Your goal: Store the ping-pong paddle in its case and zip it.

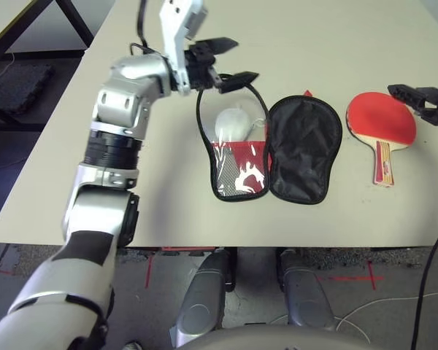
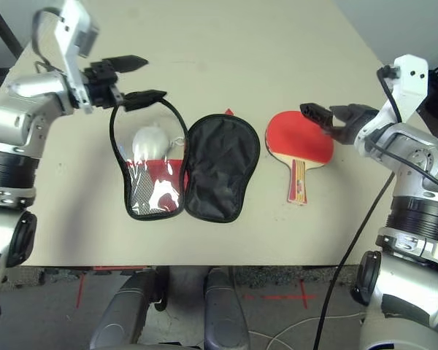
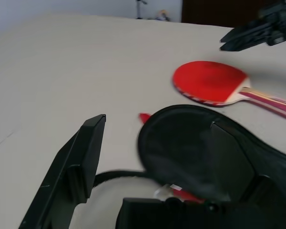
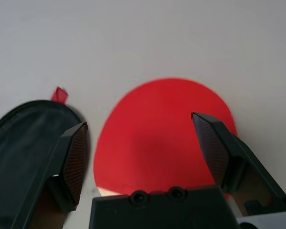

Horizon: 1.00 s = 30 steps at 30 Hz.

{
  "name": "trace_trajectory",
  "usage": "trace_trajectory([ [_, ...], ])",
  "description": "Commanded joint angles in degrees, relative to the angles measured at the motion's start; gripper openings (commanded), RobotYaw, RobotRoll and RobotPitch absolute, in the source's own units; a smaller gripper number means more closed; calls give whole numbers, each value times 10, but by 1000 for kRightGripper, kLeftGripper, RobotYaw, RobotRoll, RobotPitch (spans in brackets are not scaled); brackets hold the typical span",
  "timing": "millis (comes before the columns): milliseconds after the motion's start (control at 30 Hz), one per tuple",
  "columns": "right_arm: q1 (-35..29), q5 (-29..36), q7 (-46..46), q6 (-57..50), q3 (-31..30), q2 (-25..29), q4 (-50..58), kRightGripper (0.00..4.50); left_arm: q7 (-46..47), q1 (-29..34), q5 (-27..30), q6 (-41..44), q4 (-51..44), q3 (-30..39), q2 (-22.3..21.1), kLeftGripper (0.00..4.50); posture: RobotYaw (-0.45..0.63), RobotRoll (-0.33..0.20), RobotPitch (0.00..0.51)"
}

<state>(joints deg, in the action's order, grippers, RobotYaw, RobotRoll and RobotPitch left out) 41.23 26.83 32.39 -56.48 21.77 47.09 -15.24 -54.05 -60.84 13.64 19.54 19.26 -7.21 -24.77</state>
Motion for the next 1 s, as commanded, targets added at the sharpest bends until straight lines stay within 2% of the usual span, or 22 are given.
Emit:
trace_trajectory([
  [33,-11,12,-25,-62,18,8,35,4473,-11,5,-30,-47,20,-24,9,4500,-17,0,238],
  [200,-29,25,-54,-174,26,7,101,4473,-15,6,-60,-97,49,-50,46,4500,-34,0,245],
  [333,-37,27,-75,-214,34,-7,129,4473,-19,5,-74,-117,65,-59,59,4500,-39,0,244],
  [600,-65,26,-94,-258,13,-31,190,4473,-18,4,-83,-127,75,-61,82,4500,-39,0,237],
  [1000,-91,12,-125,-301,0,-69,236,4473,-26,25,-96,-128,55,-71,92,4500,-29,0,226],
])
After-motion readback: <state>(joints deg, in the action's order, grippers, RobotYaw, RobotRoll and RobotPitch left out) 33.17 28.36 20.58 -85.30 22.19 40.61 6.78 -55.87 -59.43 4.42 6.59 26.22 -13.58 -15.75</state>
